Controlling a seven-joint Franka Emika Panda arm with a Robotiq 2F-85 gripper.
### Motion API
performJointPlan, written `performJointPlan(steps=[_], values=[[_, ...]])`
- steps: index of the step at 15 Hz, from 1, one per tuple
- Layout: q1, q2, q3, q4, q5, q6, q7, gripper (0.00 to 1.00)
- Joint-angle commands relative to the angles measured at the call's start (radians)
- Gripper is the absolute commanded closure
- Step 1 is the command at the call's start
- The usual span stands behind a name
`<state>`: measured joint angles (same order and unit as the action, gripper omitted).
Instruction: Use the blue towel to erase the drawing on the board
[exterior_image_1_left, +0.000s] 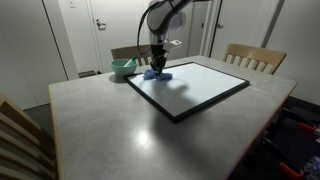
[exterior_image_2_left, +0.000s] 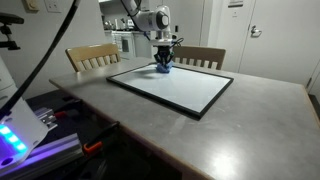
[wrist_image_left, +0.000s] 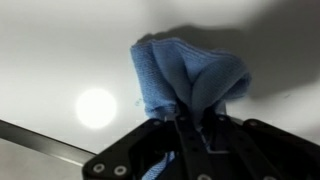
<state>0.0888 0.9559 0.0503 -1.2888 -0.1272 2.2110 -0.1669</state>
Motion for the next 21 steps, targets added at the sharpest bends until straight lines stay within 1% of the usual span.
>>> performJointPlan(steps=[1,2,9,15,18,21], values=[[-0.002,0.065,0.025,0.042,0.012,-0.002,-0.040,0.96],[0.018,0.052,0.016,0.012,0.002,0.012,-0.011,0.96],[0.005,0.003,-0.078,-0.064,-0.034,0.053,0.103,0.96],[-0.023,0.012,-0.167,-0.042,-0.077,0.041,0.133,0.96],[-0.047,0.002,-0.184,-0.044,-0.082,0.038,0.134,0.96],[-0.091,-0.012,-0.186,-0.054,-0.068,0.039,0.115,0.96]])
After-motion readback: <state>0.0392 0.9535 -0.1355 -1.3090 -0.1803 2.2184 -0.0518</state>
